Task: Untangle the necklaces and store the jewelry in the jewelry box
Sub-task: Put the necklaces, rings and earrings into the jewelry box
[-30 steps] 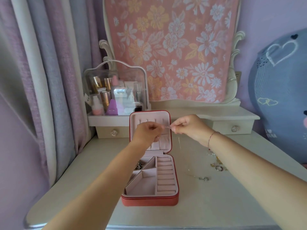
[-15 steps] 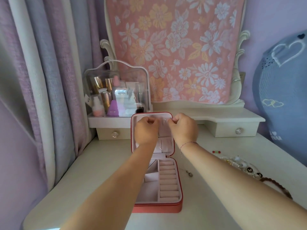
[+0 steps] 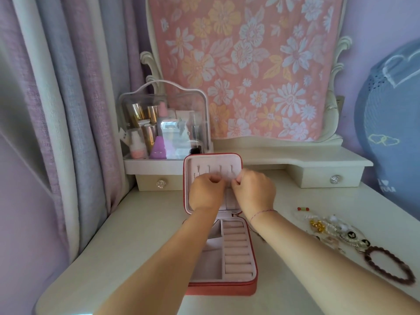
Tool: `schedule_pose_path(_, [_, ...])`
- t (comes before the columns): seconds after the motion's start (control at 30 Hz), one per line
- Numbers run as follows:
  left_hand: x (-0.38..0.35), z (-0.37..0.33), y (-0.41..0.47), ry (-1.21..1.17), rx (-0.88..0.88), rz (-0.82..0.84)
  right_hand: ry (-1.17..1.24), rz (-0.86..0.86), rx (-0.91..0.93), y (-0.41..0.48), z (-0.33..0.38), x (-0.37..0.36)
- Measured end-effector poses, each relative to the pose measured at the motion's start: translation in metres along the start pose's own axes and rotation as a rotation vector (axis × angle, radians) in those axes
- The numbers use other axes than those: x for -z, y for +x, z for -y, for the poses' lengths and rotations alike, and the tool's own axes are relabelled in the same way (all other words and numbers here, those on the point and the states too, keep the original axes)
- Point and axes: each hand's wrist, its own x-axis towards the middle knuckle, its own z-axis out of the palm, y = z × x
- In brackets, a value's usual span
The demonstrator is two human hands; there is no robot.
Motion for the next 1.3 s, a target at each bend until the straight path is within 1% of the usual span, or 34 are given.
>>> schedule_pose_path(0.07, [0.002,0.005,-0.005,-0.05,0.005,0.051,0.025,0.046,-0.02,-0.006,-0.004,0.001])
schedule_pose_path(0.13, [0.005,0.006,-0.01,-0.125,0.049,0.119,0.121,0.129,-0.062,-0.01,-0.008,0.001])
schedule_pose_path(0.2, [0.009,0.005,-0.017,-0.234,0.104,0.183,0.322,0.252,-0.102,-0.015,-0.012,0.0])
schedule_pose_path(0.3, [0.014,-0.001,-0.026,-0.353,0.159,0.226,0.721,0.391,-0.163,-0.028,-0.014,0.005])
schedule_pose_path(0.37, [0.015,-0.004,-0.03,-0.38,0.159,0.234,0.869,0.427,-0.192,-0.038,-0.013,0.009])
schedule_pose_path(0.5, [0.011,-0.009,-0.033,-0.399,0.126,0.211,1.0,0.446,-0.246,-0.047,-0.009,0.014])
schedule_pose_path(0.6, [0.012,-0.006,-0.028,-0.306,0.042,0.158,1.184,0.47,-0.324,-0.05,-0.011,0.025])
schedule_pose_path(0.7, [0.016,0.009,-0.024,-0.092,-0.102,0.1,1.104,0.481,-0.319,-0.053,-0.026,0.036])
schedule_pose_path(0.83, [0.014,0.025,-0.021,0.106,-0.204,0.095,0.908,0.536,-0.228,-0.067,-0.047,0.05])
schedule_pose_path(1.0, [0.006,0.025,-0.02,0.331,-0.268,0.143,0.697,0.606,-0.133,-0.085,-0.059,0.061])
schedule_pose_path(1.07, [0.005,0.026,-0.019,0.375,-0.273,0.136,0.536,0.639,-0.074,-0.09,-0.062,0.067])
schedule_pose_path(1.13, [0.006,0.028,-0.017,0.368,-0.257,0.132,0.392,0.648,-0.01,-0.092,-0.063,0.074])
schedule_pose_path(1.2, [0.006,0.03,-0.016,0.342,-0.244,0.126,0.371,0.62,0.004,-0.087,-0.061,0.079])
schedule_pose_path(1.3, [0.004,0.031,-0.015,0.339,-0.259,0.118,0.562,0.53,-0.049,-0.069,-0.057,0.075])
